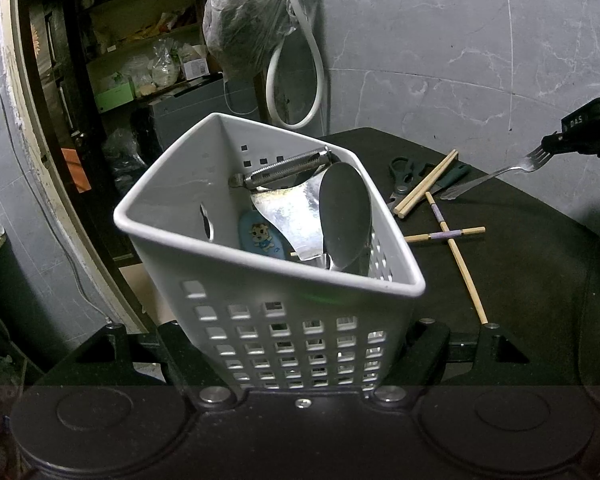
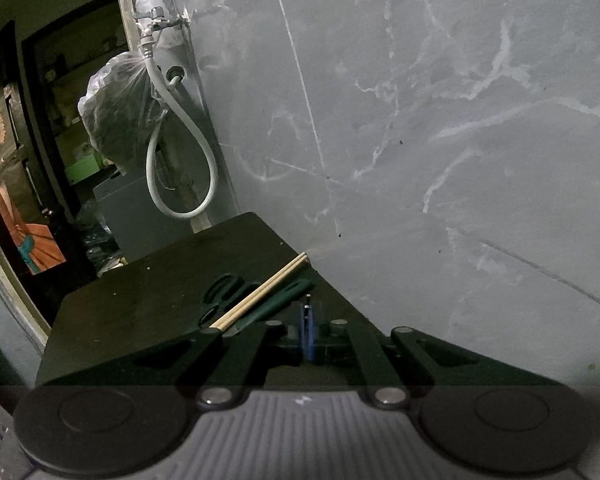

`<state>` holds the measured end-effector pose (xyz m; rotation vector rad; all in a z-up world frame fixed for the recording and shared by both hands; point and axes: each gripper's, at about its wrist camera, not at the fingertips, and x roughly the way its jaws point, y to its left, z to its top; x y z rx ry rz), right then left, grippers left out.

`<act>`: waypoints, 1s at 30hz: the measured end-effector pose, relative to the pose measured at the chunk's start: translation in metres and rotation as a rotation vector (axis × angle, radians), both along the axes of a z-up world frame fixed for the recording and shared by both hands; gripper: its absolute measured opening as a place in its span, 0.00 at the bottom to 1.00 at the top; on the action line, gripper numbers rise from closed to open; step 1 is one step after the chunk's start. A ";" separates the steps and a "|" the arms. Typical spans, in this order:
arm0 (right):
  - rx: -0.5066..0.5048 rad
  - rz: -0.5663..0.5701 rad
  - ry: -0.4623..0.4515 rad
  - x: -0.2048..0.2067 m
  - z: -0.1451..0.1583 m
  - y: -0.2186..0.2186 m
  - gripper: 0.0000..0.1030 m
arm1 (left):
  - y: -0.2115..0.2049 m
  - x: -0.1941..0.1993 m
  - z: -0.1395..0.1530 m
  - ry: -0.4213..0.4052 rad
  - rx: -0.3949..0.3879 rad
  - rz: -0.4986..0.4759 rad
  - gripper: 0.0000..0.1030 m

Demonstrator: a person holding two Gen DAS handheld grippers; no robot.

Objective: Organize utensils
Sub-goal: 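Lift the fork with the right gripper and carry it toward the basket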

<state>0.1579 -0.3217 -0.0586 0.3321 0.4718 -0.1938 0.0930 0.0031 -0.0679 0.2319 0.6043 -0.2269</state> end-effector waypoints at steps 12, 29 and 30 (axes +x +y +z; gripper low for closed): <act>-0.051 -0.008 -0.008 -0.017 0.009 -0.002 0.02 | 0.000 0.000 0.000 -0.001 0.000 0.000 0.76; -0.156 0.052 -0.033 -0.042 0.036 0.006 0.02 | 0.000 -0.001 0.001 -0.002 0.000 -0.005 0.76; -0.166 0.061 -0.037 -0.042 0.038 0.007 0.02 | 0.000 -0.001 0.001 -0.002 -0.001 -0.004 0.76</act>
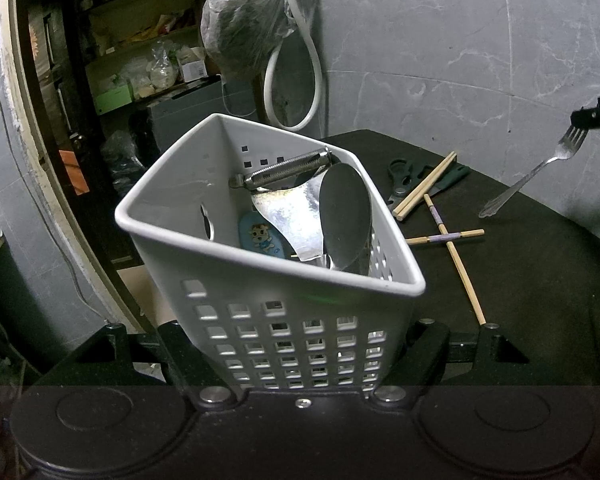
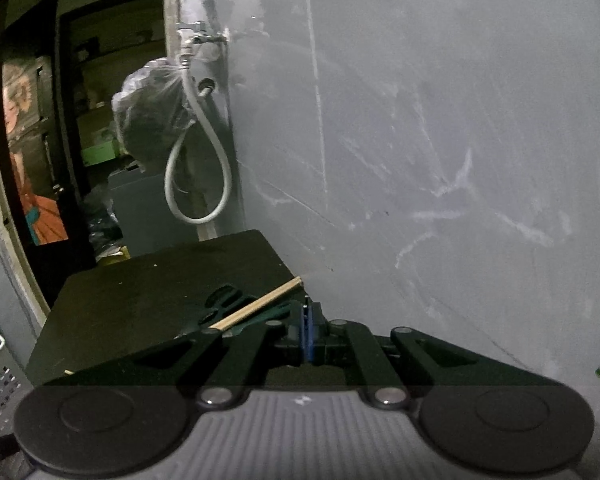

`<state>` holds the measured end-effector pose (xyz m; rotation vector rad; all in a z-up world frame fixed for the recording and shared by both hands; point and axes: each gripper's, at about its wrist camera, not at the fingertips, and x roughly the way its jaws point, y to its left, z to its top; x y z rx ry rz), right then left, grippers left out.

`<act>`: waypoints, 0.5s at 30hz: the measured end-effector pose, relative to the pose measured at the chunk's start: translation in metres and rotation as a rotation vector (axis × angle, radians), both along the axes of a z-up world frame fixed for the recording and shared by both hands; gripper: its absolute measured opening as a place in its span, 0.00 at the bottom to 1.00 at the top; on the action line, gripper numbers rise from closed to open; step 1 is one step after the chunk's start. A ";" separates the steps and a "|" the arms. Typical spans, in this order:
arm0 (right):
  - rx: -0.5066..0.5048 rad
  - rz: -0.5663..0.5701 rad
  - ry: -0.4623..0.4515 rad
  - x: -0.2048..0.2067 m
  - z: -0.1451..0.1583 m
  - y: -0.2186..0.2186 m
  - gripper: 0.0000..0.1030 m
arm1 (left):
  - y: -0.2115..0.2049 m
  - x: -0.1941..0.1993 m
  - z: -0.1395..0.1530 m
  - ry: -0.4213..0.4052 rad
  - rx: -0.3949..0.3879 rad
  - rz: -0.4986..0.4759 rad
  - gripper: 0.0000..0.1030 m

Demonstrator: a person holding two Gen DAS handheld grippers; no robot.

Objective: Organize utensils
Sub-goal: 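Lift the fork with the right gripper and carry it toward the basket, then lower the held fork into the basket with the right gripper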

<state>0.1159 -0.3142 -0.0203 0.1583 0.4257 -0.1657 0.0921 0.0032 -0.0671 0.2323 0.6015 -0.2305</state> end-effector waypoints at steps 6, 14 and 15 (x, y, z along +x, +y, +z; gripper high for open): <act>-0.056 0.059 -0.032 -0.002 0.018 0.012 0.02 | 0.000 0.000 0.001 -0.001 -0.002 -0.001 0.76; -0.058 0.193 -0.152 -0.006 0.060 0.032 0.02 | -0.001 -0.001 0.002 -0.005 -0.003 -0.004 0.76; -0.056 0.214 -0.170 -0.006 0.066 0.035 0.02 | 0.000 -0.002 0.002 -0.005 -0.004 -0.004 0.76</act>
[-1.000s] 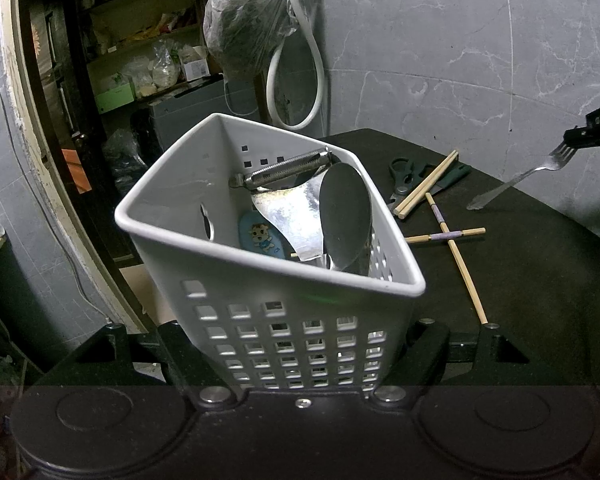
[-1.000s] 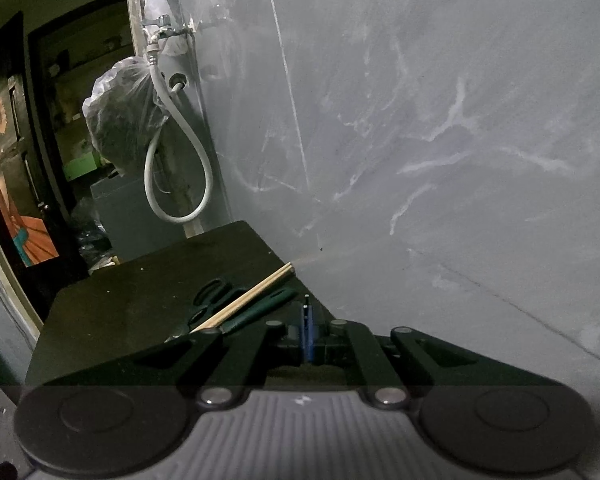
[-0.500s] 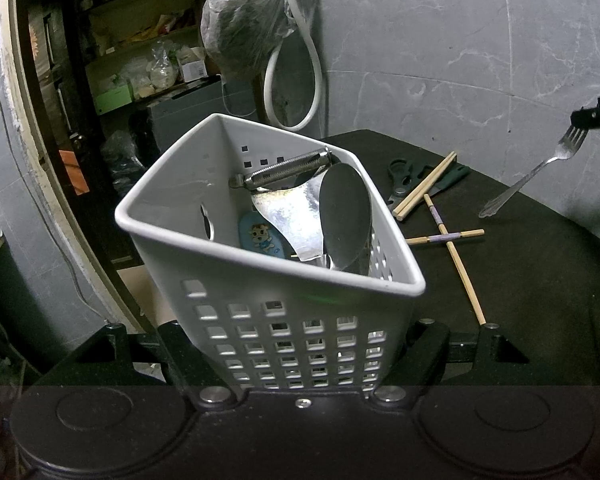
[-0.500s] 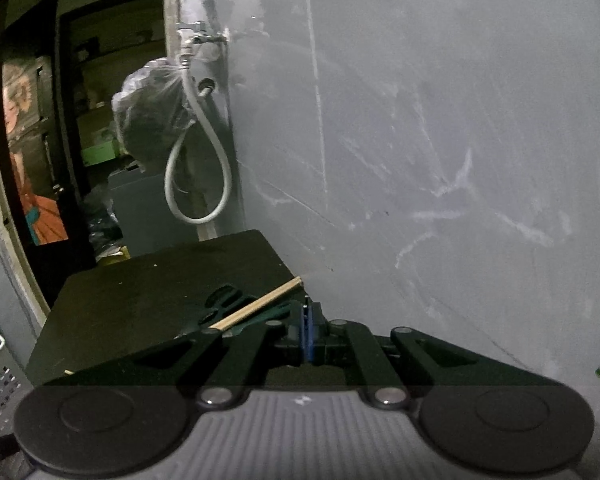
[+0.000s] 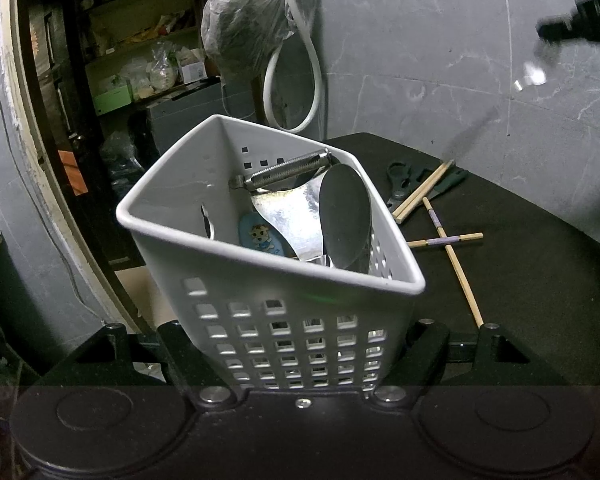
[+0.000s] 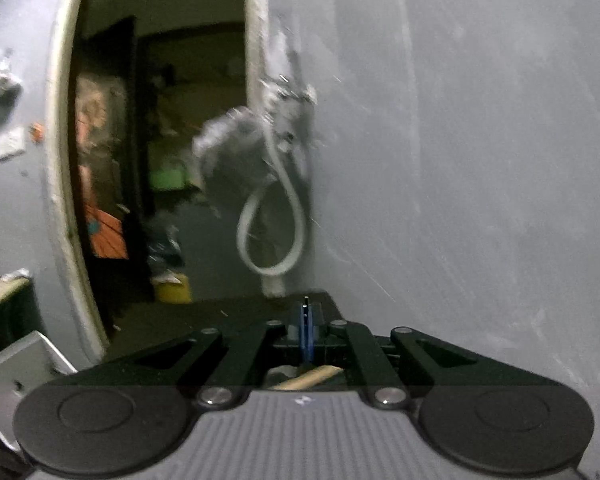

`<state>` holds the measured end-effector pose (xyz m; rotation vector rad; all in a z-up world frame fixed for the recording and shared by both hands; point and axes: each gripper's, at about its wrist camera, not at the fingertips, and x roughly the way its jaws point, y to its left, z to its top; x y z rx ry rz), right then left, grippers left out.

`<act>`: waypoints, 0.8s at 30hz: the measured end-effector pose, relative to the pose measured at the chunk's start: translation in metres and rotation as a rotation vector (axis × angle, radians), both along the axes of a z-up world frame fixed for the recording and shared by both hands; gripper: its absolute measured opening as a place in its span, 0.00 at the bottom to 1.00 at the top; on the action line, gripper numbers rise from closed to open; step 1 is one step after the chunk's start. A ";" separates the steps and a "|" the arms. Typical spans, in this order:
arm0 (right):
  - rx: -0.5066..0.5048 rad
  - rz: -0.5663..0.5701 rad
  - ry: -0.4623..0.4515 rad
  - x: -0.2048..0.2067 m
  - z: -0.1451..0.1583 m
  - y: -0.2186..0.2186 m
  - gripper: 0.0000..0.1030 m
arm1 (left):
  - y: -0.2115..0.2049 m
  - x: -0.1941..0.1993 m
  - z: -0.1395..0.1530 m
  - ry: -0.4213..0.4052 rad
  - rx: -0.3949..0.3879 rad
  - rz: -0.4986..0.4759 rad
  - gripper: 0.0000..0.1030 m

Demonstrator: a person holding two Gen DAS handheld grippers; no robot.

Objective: Organize utensils
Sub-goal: 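Lower the held fork into the basket with the right gripper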

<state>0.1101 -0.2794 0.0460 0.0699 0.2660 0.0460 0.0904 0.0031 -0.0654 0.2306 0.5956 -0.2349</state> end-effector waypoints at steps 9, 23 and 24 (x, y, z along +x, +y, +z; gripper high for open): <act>0.007 0.209 -0.154 -0.002 0.051 0.029 0.02 | 0.000 0.000 0.000 0.000 -0.002 0.000 0.76; -0.036 0.465 -0.239 -0.007 0.075 0.083 0.02 | -0.002 -0.001 0.001 -0.005 -0.004 0.001 0.76; -0.043 0.480 -0.238 -0.008 0.075 0.087 0.02 | -0.003 0.000 0.002 -0.005 -0.004 0.001 0.76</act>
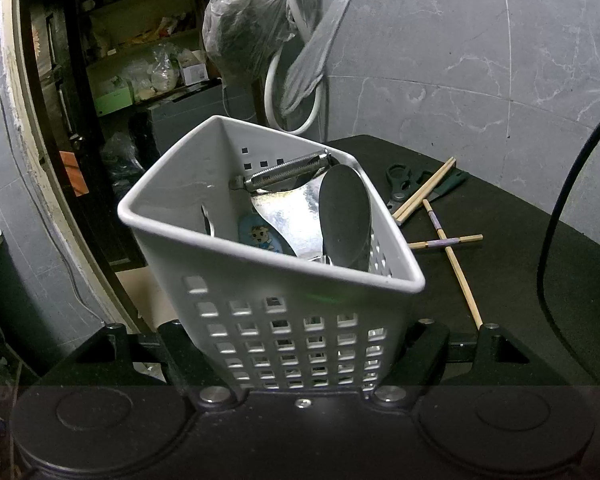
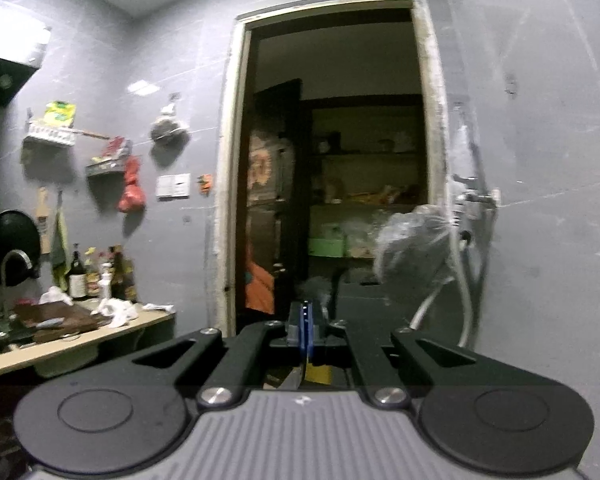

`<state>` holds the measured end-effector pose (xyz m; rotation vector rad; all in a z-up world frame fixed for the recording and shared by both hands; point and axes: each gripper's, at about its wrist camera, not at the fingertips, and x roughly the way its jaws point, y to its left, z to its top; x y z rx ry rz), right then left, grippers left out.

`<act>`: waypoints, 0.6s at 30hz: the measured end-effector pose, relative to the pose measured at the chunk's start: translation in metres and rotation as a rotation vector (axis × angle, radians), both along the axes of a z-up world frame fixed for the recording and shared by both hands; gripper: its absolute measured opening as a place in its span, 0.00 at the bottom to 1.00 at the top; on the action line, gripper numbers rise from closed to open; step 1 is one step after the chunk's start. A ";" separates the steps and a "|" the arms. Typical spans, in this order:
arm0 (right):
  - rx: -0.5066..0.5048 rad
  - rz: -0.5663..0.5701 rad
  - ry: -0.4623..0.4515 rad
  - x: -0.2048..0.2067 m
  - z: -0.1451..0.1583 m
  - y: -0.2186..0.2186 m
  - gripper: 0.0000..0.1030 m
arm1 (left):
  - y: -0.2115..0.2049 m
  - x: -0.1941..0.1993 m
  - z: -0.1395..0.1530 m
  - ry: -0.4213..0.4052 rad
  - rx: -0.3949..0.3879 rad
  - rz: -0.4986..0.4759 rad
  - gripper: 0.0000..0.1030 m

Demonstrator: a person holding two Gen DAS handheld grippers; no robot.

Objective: Organize utensils
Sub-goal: 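Lower the held fork into the basket with the right gripper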

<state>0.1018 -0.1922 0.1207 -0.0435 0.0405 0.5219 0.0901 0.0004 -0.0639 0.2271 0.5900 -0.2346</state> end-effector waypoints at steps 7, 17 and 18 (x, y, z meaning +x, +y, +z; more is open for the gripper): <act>-0.051 0.063 0.051 0.003 -0.018 0.023 0.02 | 0.000 -0.002 -0.002 -0.001 -0.005 -0.007 0.76; -0.097 0.142 0.135 0.013 -0.042 0.047 0.02 | -0.001 0.001 -0.003 -0.001 -0.008 -0.012 0.76; -0.097 0.148 0.143 0.014 -0.043 0.048 0.02 | -0.001 0.001 -0.003 -0.001 -0.009 -0.011 0.76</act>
